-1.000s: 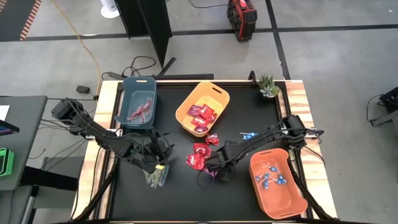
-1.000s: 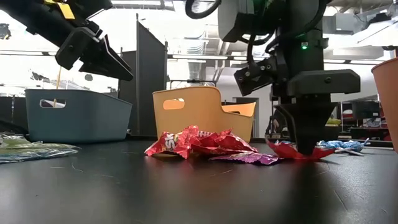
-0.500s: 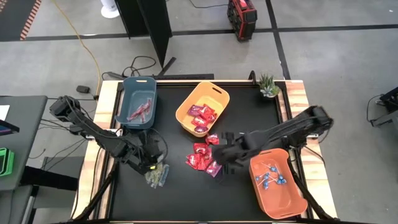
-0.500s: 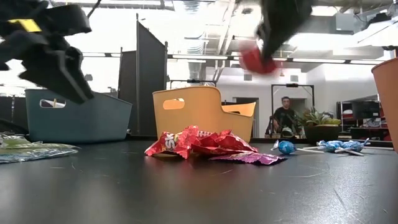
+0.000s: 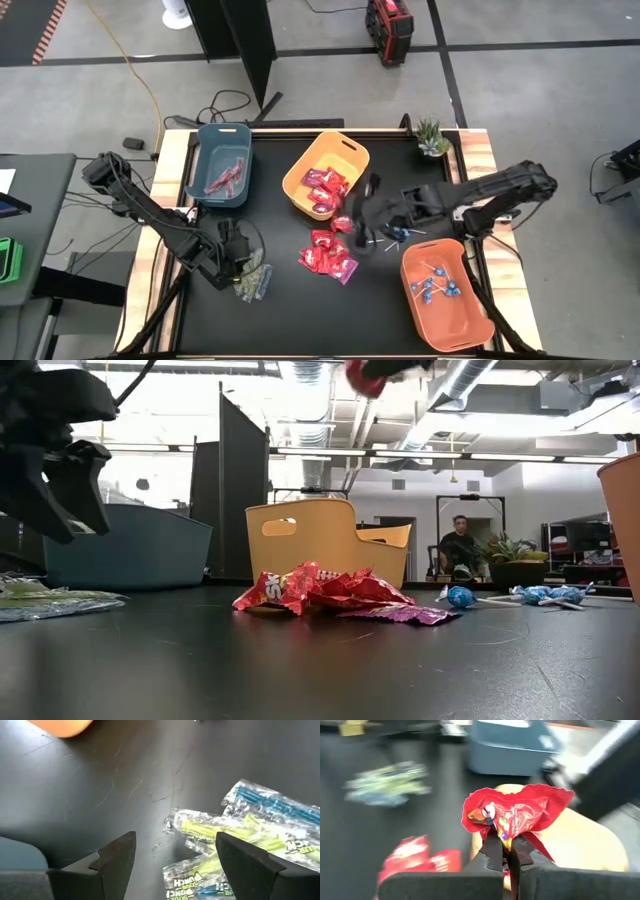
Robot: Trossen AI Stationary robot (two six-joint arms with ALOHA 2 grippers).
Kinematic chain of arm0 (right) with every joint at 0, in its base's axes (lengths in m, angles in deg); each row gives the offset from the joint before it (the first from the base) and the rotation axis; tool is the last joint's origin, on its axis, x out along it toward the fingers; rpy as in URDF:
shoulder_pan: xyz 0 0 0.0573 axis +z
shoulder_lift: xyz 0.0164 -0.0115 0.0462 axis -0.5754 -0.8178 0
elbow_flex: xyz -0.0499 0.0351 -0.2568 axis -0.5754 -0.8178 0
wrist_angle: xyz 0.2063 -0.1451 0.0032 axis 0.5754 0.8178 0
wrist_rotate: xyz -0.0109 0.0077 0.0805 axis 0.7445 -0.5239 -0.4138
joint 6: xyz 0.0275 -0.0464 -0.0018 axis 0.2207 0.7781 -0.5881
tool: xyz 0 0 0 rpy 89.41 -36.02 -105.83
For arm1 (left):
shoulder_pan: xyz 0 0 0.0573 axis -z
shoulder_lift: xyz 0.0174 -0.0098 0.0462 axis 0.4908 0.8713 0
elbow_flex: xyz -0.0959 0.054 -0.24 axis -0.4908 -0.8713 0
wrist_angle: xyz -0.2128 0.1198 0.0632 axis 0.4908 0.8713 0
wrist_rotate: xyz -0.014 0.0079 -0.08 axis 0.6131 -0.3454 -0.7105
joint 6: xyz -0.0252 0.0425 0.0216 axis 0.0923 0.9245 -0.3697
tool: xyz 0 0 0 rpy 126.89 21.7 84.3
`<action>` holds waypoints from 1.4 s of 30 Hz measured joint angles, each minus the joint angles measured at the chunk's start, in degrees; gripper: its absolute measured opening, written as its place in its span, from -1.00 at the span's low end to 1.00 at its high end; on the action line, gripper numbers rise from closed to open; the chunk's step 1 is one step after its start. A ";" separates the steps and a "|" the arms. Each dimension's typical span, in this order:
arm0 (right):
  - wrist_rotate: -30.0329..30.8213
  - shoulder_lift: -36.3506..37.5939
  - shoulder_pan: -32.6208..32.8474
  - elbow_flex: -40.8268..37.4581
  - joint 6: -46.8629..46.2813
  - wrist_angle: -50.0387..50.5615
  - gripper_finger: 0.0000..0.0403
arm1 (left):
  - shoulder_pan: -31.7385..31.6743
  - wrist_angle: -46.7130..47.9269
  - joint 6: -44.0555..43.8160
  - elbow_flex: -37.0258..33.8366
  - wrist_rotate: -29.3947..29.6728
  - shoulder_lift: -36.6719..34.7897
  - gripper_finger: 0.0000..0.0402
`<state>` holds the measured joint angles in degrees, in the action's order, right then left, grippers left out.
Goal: Sort candy
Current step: Put the red candy into the yellow bin, then put the yellow gummy into the blue bin
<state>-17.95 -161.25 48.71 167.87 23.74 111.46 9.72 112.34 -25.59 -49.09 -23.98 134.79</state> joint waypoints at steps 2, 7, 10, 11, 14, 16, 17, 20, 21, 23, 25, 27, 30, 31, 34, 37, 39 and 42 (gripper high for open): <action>0.91 -0.88 -2.74 0.00 -0.63 -1.22 -0.95 | -0.02 0.96 0.53 0.00 -0.61 0.00 0.34; 0.91 -4.22 -10.12 0.01 1.08 -5.57 -0.82 | 0.00 2.52 3.31 0.00 -2.69 0.00 0.34; 0.50 -6.67 -14.50 0.04 1.84 -6.01 -0.63 | -0.01 2.55 4.02 0.00 -3.07 0.00 0.34; -0.35 -7.47 -15.94 0.04 1.83 -6.31 -0.53 | -0.02 2.54 4.15 0.00 -3.73 0.00 0.34; -1.29 -9.92 -19.50 0.01 1.82 -6.79 -0.19 | -0.02 2.49 4.87 0.00 -6.23 0.00 0.34; -1.62 -11.30 -21.29 0.00 1.86 -8.23 0.05 | -0.02 2.19 6.08 0.00 -7.87 0.00 0.34; -1.87 -11.77 -21.98 0.00 2.07 -9.27 0.16 | -0.01 1.67 7.15 0.00 -8.49 0.00 0.34; -2.23 -13.07 -22.71 0.00 3.77 -11.96 0.39 | 0.29 0.12 11.39 0.00 -10.13 0.00 0.34; -2.39 -13.22 -22.68 0.00 3.98 -12.93 0.43 | 0.31 -0.30 13.08 0.00 -10.29 0.00 0.34; -2.64 -13.25 -22.17 0.00 4.42 -14.08 0.47 | 0.31 -0.56 16.13 0.00 -11.28 0.02 0.34; -2.64 -13.19 -21.54 0.02 4.88 -15.39 0.48 | 0.18 -0.55 18.49 0.00 -13.19 0.02 0.34; -2.64 -13.11 -20.67 0.02 5.08 -16.01 0.47 | -0.13 -0.54 19.52 0.00 -14.96 0.02 0.34; -2.64 -12.89 -19.31 0.02 5.18 -16.50 0.46 | -0.64 -0.72 20.16 -0.12 -16.28 0.04 0.31; -2.64 -12.84 -18.87 0.02 5.13 -16.65 0.46 | -0.88 -1.75 20.28 -0.64 -16.30 0.04 0.29; -2.64 -12.83 -17.41 0.02 5.01 -17.25 0.46 | -1.80 -6.55 20.99 -3.66 -16.86 0.07 0.21; -2.59 -12.85 -16.02 0.02 4.99 -18.63 0.46 | -3.03 -7.22 20.12 -4.79 -17.12 0.09 0.12; -2.35 -12.85 -15.22 0.02 4.99 -19.01 0.46 | -3.55 -7.26 19.84 -4.79 -17.06 0.09 0.07; -2.21 -12.85 -14.42 0.02 4.98 -19.36 0.46 | -3.96 -9.26 21.40 -4.79 -16.92 0.71 0.01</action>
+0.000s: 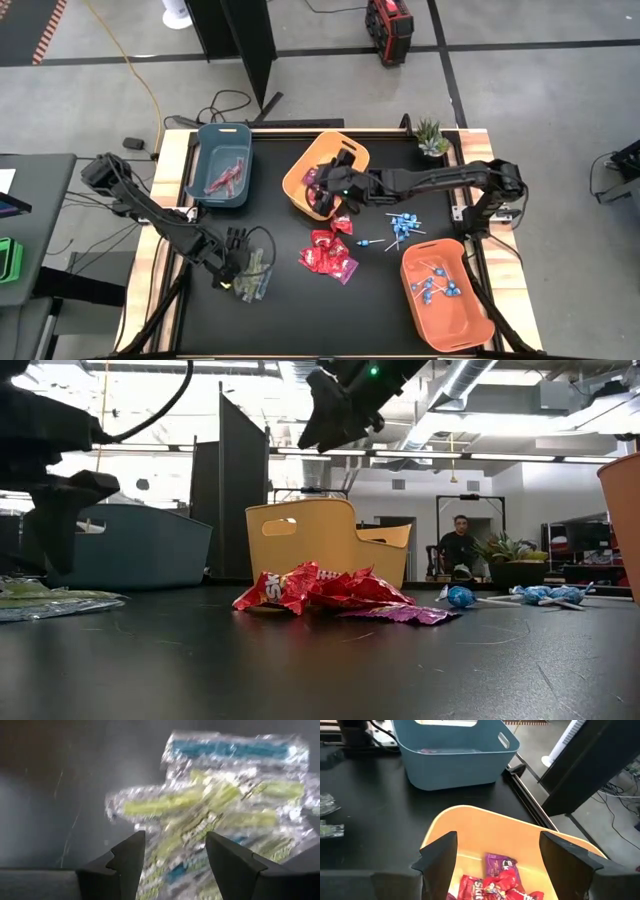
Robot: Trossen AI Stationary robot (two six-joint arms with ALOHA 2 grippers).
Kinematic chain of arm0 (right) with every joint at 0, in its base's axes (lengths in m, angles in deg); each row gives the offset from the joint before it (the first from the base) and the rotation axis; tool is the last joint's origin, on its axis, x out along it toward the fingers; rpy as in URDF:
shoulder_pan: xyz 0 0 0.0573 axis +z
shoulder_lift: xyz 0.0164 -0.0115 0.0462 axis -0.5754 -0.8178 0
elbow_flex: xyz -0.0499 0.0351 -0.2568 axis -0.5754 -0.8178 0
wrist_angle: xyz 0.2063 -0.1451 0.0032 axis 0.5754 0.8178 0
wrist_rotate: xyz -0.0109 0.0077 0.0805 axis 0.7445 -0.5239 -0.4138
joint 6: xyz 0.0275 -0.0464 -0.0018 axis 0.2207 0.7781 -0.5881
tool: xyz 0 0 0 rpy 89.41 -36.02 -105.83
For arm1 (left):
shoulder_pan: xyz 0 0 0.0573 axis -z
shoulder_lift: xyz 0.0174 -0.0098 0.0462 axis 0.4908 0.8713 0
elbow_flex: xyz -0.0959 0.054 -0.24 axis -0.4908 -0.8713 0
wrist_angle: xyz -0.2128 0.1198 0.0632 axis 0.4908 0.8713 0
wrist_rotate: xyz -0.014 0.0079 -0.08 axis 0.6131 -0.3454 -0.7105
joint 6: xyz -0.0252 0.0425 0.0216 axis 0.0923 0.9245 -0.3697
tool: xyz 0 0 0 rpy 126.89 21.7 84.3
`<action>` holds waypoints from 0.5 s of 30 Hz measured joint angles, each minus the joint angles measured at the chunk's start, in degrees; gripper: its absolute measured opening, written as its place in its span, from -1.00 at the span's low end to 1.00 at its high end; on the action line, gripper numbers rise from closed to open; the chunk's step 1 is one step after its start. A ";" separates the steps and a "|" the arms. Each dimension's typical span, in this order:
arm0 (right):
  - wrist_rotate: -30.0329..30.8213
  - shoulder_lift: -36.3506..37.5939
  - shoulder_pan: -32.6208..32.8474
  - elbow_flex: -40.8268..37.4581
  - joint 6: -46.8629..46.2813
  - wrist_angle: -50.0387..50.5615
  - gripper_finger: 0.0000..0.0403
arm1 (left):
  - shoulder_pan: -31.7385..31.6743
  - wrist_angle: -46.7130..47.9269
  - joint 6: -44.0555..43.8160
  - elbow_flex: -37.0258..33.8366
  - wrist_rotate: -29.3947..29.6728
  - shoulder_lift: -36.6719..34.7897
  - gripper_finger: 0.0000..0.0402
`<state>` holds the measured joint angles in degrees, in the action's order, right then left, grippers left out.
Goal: Sort candy
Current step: Put the yellow gummy into the blue bin
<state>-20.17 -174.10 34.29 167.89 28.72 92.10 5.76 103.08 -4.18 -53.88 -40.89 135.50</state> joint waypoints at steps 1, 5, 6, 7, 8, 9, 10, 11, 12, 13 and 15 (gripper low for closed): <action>0.06 0.00 0.23 0.00 -0.02 -0.01 0.46 | -0.24 -0.90 0.96 0.00 -0.05 0.62 0.00; 0.17 0.00 0.81 0.00 -1.36 0.04 0.46 | -0.62 -1.99 3.02 0.00 -0.74 4.12 -0.02; 0.24 0.00 0.87 0.00 -1.50 0.04 0.46 | -0.65 -2.08 3.30 0.00 -0.82 5.23 -0.01; 0.25 0.00 0.89 0.00 -1.52 0.03 0.46 | -0.65 -2.33 3.37 0.14 -0.90 6.12 -0.01; 0.25 0.00 0.92 0.00 -1.54 0.04 0.46 | -0.67 -2.46 3.43 0.17 -1.06 6.86 0.00; 0.25 0.00 0.92 0.00 -1.55 0.04 0.46 | -0.69 -2.70 3.94 0.22 -1.29 7.73 0.00; 0.25 0.00 0.92 0.00 -1.56 0.06 0.46 | -0.70 -2.80 4.41 0.26 -1.36 8.44 0.00; 0.25 0.00 0.92 0.00 -1.58 0.11 0.45 | -0.70 -2.73 4.56 0.26 -1.35 9.06 -0.01; 0.25 0.00 0.91 0.00 -1.59 0.11 0.45 | -0.71 -2.80 4.57 0.27 -1.36 9.57 -0.02; 0.25 0.00 0.89 0.00 -1.68 0.09 0.45 | -0.76 -2.95 4.54 0.28 -1.38 9.87 -0.05; 0.27 0.00 0.89 0.00 -2.00 0.11 0.45 | -0.76 -2.99 4.29 0.24 -1.78 9.81 -0.15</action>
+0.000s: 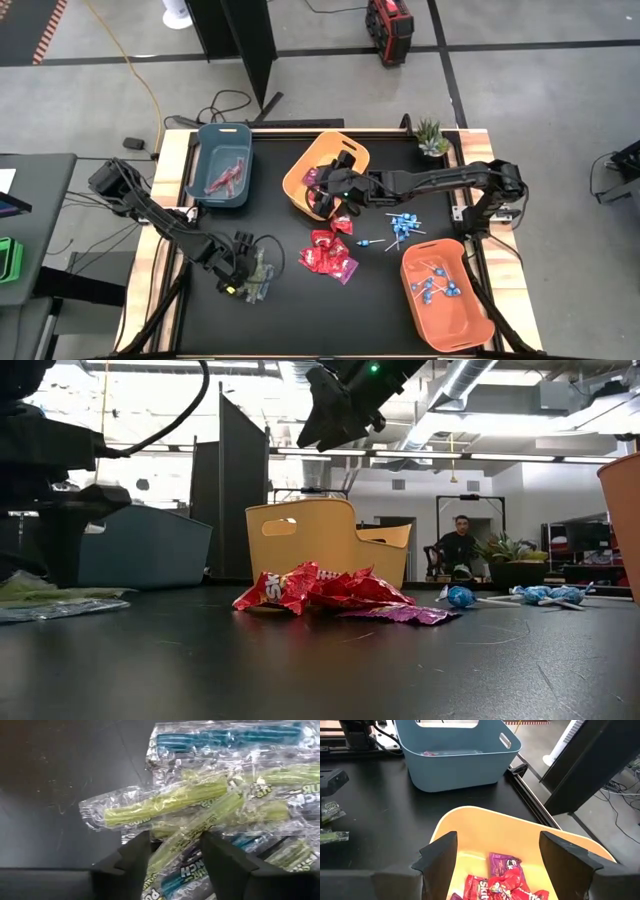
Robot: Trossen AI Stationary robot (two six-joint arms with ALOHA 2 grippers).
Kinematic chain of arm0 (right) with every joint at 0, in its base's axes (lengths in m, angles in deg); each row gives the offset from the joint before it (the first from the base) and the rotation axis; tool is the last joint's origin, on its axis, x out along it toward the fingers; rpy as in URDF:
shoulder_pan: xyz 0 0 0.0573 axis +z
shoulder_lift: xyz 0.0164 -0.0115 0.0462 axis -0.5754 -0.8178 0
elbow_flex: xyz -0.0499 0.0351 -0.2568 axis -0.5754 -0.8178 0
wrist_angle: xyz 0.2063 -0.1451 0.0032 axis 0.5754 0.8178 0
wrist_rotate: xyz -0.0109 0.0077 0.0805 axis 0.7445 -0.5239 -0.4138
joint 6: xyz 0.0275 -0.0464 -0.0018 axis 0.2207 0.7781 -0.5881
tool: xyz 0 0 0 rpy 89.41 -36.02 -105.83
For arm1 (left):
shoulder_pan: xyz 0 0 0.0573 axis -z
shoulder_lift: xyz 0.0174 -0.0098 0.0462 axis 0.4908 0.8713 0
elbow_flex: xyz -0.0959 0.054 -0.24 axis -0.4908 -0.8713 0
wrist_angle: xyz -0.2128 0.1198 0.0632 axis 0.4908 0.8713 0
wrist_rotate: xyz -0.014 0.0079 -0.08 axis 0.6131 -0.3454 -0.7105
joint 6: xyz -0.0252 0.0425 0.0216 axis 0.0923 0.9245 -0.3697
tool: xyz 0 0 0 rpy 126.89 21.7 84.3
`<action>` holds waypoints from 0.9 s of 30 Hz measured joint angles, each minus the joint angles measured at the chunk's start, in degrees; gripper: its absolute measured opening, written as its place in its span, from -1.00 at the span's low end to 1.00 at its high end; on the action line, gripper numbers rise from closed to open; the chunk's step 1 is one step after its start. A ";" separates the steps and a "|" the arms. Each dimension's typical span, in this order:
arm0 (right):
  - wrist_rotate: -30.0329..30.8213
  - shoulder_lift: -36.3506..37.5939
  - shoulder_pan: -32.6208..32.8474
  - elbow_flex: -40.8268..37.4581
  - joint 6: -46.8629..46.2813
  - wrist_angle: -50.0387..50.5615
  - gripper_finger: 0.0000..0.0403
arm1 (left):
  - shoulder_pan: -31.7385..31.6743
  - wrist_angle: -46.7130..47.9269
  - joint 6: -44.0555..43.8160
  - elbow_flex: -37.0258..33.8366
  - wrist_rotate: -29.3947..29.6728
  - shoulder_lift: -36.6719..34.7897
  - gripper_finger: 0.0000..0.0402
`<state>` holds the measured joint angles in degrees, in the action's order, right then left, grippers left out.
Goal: Sort candy
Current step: Put the yellow gummy into the blue bin
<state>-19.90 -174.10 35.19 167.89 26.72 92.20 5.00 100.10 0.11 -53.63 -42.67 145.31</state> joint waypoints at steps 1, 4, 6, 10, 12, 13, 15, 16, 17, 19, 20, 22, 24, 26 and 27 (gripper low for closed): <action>-0.02 0.00 0.00 0.00 -0.21 0.02 0.45 | 0.00 0.21 -0.01 0.10 -0.12 -0.35 -0.22; 0.00 0.00 0.02 0.00 -0.68 0.04 0.45 | 0.02 2.38 -0.22 1.50 0.21 -1.21 -0.45; 0.00 0.00 0.30 0.00 -0.85 0.04 0.45 | 0.00 4.49 0.09 2.74 0.84 -1.41 -0.62; 0.10 -0.02 1.25 0.00 -1.27 -0.16 0.45 | -0.07 9.07 0.33 5.77 2.63 -1.58 -0.92; 0.26 -0.02 2.33 0.00 -1.13 -0.70 0.45 | -0.07 12.80 -0.53 7.61 5.26 -1.58 -0.95; 0.28 -0.02 3.01 0.00 -0.66 -1.01 0.45 | -0.07 14.67 -1.02 8.61 7.16 -1.58 -0.95; 0.66 -0.02 4.59 0.00 0.48 -1.48 0.45 | -0.07 17.08 -1.80 11.26 10.62 -1.58 -0.95; 1.33 -0.02 5.34 0.00 0.82 -1.62 0.45 | -0.07 18.08 -2.14 12.64 12.90 -1.65 -0.96; 2.41 -0.02 6.27 0.00 0.96 -1.68 0.45 | -0.07 19.36 -2.41 13.90 15.05 -1.69 -0.96; 4.37 -0.02 7.95 0.00 0.98 -1.43 0.45 | -0.33 22.22 -3.32 16.17 20.02 -1.67 -0.97; 5.26 -0.02 8.87 0.00 0.96 -1.04 0.45 | -0.81 23.54 -4.26 17.28 22.69 -1.67 -0.97; 7.07 -0.02 10.76 0.00 1.01 0.06 0.45 | -2.51 27.63 -9.13 19.48 28.97 -1.95 -0.97; 8.64 -0.04 12.66 0.00 1.05 1.20 0.45 | -5.43 33.77 -18.03 21.16 34.90 -2.91 -0.97; 10.03 -0.04 14.42 0.00 1.46 2.21 0.45 | -9.77 38.55 -27.12 21.68 38.35 -4.49 -0.97; 10.88 -0.06 15.18 0.00 2.34 2.22 0.45 | -12.19 40.35 -31.02 21.68 39.18 -5.37 -0.97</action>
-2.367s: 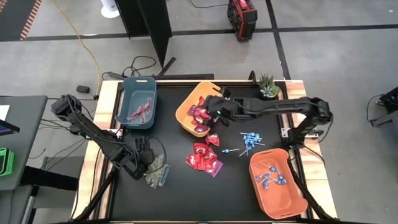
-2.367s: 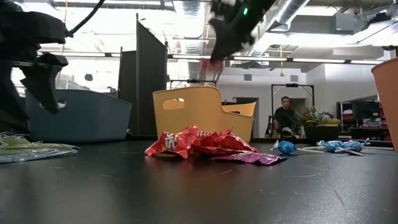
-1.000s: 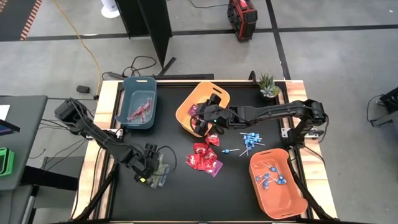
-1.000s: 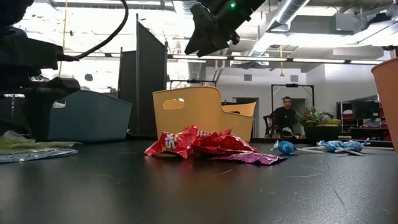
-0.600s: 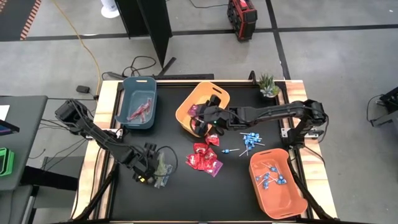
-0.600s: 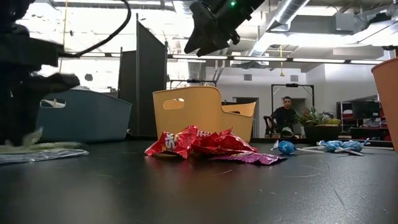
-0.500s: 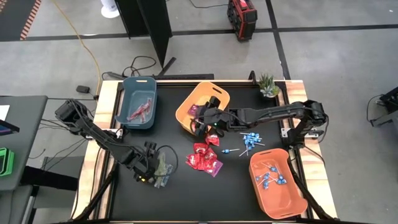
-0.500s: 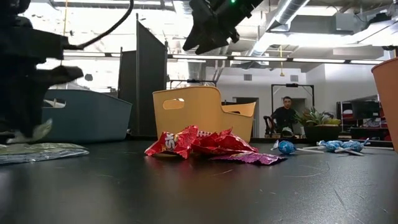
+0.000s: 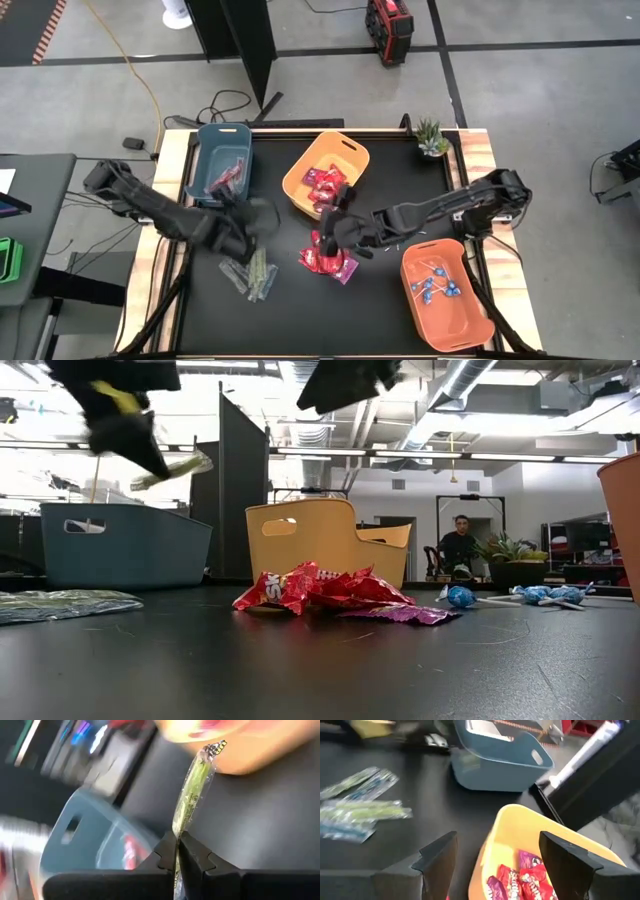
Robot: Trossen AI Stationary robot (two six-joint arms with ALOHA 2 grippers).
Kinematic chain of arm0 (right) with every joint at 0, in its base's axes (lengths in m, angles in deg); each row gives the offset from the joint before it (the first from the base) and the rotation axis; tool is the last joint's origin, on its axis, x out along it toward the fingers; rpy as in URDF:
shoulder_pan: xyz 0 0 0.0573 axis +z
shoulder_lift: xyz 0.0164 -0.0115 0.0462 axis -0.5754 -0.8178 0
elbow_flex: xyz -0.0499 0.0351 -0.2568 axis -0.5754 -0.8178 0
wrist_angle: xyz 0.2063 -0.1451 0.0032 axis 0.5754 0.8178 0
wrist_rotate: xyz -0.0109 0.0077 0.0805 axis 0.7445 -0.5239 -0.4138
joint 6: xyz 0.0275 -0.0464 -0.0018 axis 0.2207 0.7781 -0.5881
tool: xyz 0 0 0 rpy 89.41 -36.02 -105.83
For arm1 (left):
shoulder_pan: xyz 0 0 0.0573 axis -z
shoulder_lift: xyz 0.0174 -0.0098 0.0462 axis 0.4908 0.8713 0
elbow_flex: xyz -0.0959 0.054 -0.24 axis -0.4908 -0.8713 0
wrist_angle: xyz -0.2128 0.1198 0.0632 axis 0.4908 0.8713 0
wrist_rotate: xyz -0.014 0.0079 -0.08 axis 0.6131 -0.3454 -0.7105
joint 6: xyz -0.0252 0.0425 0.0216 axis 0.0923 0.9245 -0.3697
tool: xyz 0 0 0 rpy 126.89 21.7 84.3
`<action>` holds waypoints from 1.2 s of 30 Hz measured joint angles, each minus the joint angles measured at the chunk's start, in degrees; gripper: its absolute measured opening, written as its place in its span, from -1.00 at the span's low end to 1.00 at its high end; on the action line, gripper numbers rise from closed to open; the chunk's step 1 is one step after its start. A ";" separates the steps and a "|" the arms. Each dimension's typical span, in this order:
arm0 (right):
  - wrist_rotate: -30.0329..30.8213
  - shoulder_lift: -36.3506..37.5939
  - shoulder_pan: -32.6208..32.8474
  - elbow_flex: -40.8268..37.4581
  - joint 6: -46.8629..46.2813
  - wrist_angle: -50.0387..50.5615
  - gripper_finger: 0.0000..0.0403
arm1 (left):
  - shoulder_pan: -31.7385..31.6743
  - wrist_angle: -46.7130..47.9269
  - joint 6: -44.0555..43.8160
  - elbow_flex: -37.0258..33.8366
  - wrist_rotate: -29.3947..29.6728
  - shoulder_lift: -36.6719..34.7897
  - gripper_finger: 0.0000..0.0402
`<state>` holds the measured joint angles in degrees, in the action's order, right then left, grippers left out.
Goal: Sort candy
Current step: Put the yellow gummy into the blue bin, then put the red candy into the yellow bin
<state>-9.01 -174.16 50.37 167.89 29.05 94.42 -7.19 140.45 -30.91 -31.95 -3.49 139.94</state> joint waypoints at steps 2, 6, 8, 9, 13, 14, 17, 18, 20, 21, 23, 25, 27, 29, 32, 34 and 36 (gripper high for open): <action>1.89 -0.01 1.30 0.00 0.99 -0.16 0.45 | -5.38 3.06 -6.67 0.00 1.00 -1.66 -0.98; 3.11 0.04 2.02 0.00 1.19 -0.34 0.45 | -15.71 4.02 -9.58 0.00 0.74 -4.35 -0.98; 3.12 0.04 2.00 0.00 1.18 -0.26 0.45 | -20.16 3.89 -7.97 0.00 0.68 -4.96 -0.97; 3.11 0.04 2.00 0.00 1.18 -0.25 0.45 | -22.14 3.89 -6.93 0.00 0.65 -5.15 -0.96; 3.11 0.06 2.02 0.00 0.80 0.07 0.45 | -28.43 3.59 -3.88 0.00 0.51 -5.21 -0.80; 3.11 0.06 2.02 0.00 0.74 0.24 0.45 | -29.29 3.48 -2.94 -0.05 0.54 -5.21 -0.73; 3.11 0.08 2.02 0.00 0.71 0.32 0.45 | -30.82 3.60 -1.26 -0.33 0.48 -5.20 -0.47; 3.11 0.08 2.02 0.00 0.70 0.32 0.45 | -30.90 3.56 -0.84 -0.33 0.46 -5.19 -0.37; 3.11 0.08 2.02 0.00 0.54 0.37 0.45 | -30.74 3.54 0.01 -0.33 0.37 -5.21 -0.16; 3.09 0.08 2.06 0.00 0.26 0.47 0.45 | -30.37 3.45 0.16 -0.33 0.02 -5.21 -0.06; 2.98 0.10 2.33 0.00 -0.48 1.30 0.45 | -28.76 2.49 0.96 -0.35 -1.78 -5.21 0.11; 2.80 0.10 2.98 0.00 -1.85 3.54 0.45 | -26.10 -1.18 4.96 -0.37 -3.64 -5.21 0.22; 0.84 0.12 3.78 0.00 -4.64 6.89 0.45 | -22.30 -6.57 9.02 -0.37 -4.26 -5.19 0.27; -1.57 0.06 4.67 0.00 -9.32 11.03 0.45 | -18.45 -13.42 14.61 -0.37 -5.55 -5.21 0.28; -3.43 -0.18 6.13 0.00 -17.46 17.89 0.45 | -13.10 -23.89 23.03 -0.37 -7.76 -5.19 0.28; -3.64 -0.93 6.95 0.04 -22.87 21.94 0.45 | -10.42 -29.61 26.70 -0.37 -8.62 -5.21 0.27; -4.09 -1.24 7.39 -0.01 -27.64 26.38 0.45 | -8.38 -32.91 28.32 -0.40 -8.71 -5.19 0.27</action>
<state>-13.10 -175.40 57.75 167.88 1.42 120.80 -15.57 107.54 -2.59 -32.35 -12.19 134.75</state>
